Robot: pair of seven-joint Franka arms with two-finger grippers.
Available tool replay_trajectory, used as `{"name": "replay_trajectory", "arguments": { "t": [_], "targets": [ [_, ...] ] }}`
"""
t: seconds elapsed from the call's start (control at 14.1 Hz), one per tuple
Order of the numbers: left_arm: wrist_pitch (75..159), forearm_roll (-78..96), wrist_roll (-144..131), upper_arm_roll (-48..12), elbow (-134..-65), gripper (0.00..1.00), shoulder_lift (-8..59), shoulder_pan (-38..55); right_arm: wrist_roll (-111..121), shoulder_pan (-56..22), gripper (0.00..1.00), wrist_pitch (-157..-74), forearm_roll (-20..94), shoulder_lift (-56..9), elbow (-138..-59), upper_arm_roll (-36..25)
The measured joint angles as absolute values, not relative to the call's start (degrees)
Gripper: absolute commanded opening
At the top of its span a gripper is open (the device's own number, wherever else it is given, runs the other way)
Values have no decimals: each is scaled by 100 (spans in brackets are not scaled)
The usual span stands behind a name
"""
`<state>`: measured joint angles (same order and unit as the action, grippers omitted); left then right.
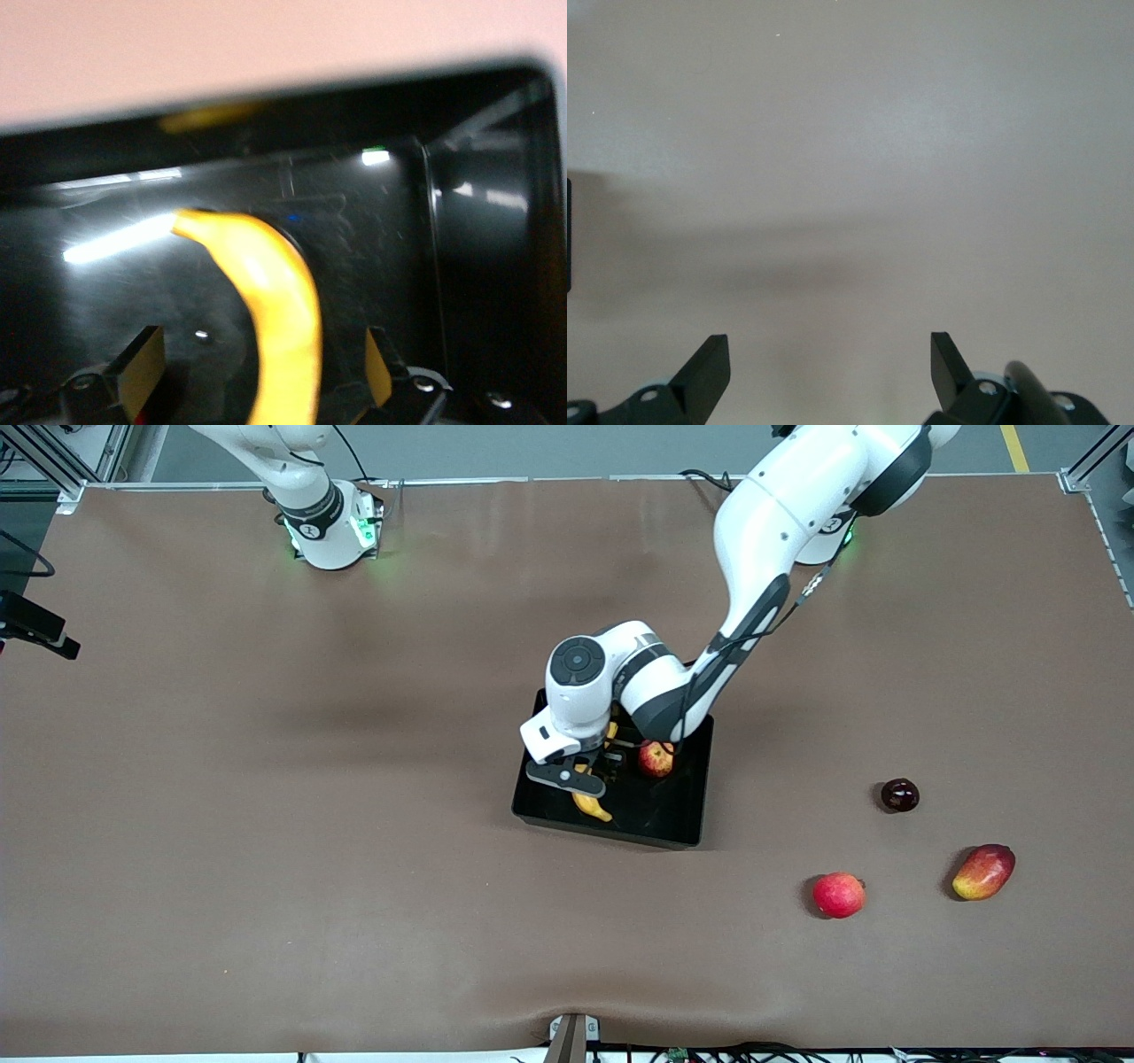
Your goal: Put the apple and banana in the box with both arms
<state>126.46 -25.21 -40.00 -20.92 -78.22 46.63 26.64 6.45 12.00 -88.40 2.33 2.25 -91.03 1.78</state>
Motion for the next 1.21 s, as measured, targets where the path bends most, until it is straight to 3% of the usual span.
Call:
{"name": "replay_trajectory", "arguments": {
  "t": [0.57,1.21],
  "targets": [
    [10884,-2116,-3728,-2104,-7774,100,2826,1383,645,1213,100,-8807,237,221,-9104,178],
    [10099,-1985,-2431,-2100,-7818,100,2042,295,645,1228,100,-8793,243,216,-9104,177]
  ]
}}
